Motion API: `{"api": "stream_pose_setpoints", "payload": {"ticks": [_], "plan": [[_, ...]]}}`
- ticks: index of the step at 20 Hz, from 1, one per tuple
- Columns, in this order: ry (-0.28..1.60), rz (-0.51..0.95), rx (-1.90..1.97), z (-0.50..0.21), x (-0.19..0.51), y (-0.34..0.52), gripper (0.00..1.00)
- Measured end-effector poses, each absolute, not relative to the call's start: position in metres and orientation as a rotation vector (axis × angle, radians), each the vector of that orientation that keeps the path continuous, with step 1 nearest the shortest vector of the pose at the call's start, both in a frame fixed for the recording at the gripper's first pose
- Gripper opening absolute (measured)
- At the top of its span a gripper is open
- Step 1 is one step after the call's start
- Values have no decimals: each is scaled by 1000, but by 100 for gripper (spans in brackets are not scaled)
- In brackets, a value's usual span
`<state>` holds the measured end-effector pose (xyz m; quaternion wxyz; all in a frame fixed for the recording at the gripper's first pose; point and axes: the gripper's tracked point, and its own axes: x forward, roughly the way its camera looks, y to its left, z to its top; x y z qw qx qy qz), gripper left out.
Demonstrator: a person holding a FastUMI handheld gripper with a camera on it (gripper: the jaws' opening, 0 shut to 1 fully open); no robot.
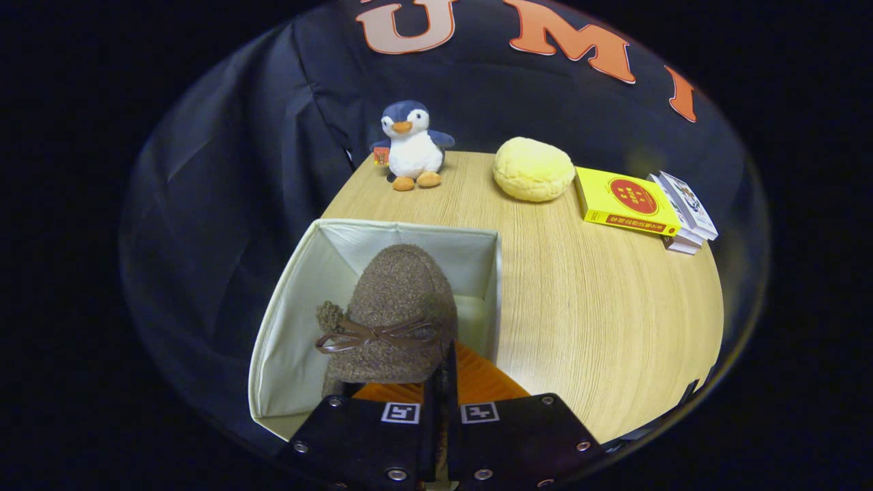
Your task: Open the storage box then place both shoes into the box .Put the left shoe in first, then the right shoe, with the right side of both shoes facing outward in a uniform manner.
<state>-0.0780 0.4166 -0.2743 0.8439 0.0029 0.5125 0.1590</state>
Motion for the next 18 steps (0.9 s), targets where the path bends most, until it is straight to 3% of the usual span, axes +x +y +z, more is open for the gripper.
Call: {"api": "stream_pose_setpoints", "payload": {"ticks": [9, 12, 15, 18], "plan": [[1120, 454, 67, -243, -104, 404, 37], [1054, 482, 126, -219, -95, 378, 40], [970, 455, 171, -198, -81, 335, 53], [899, 408, 198, -180, -67, 283, 57]]}}
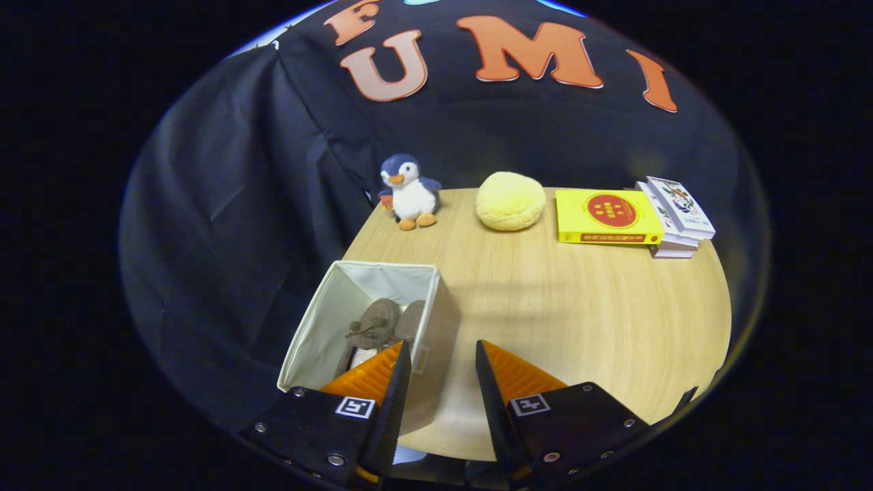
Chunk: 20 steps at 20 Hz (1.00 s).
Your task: Open the storage box then place both shoes into the box .Put the left shoe in first, then the right shoe, with the right side of both shoes facing outward in a uniform manner.
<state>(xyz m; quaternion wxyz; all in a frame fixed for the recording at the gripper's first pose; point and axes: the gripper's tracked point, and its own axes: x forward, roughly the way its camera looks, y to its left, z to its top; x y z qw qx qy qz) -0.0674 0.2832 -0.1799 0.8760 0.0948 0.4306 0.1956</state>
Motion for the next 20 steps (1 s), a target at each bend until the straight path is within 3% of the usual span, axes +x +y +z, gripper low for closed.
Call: {"api": "stream_pose_setpoints", "payload": {"ticks": [4, 7, 13, 16, 20], "plan": [[737, 322, 248, -148, -45, 205, 68], [602, 247, 252, -126, -30, 144, 86], [349, 162, 240, -73, -31, 52, 92], [256, 143, 157, -57, -34, 27, 98], [132, 136, 97, -28, -35, 14, 98]]}}
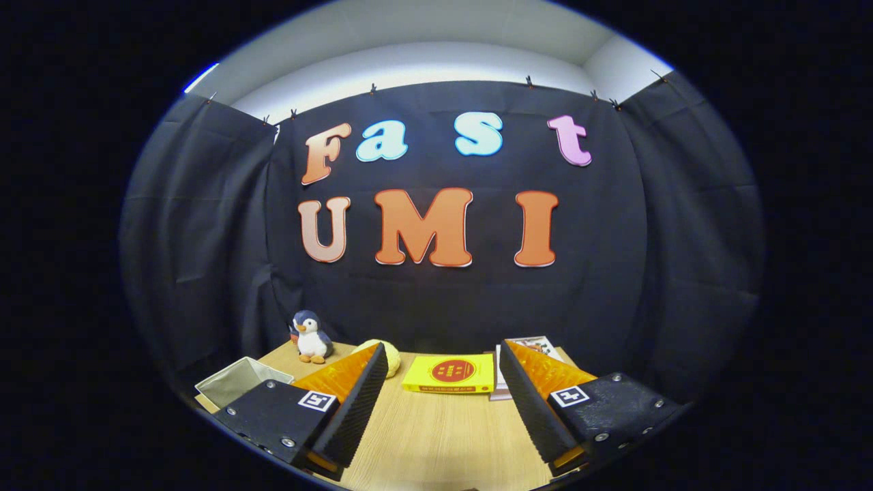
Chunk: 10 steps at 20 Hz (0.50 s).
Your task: Open the storage box then place both shoes into the box .Put the left shoe in first, then the right shoe, with the right side of both shoes facing outward in a uniform manner.
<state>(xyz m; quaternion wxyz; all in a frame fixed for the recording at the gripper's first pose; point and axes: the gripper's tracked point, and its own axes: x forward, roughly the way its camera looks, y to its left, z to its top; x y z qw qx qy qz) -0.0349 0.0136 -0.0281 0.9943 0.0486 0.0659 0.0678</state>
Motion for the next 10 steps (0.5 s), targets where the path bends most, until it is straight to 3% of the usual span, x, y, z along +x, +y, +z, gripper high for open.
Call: {"api": "stream_pose_setpoints", "payload": {"ticks": [10], "plan": [[18, 132, 79, -11, -19, 5, 98]]}}
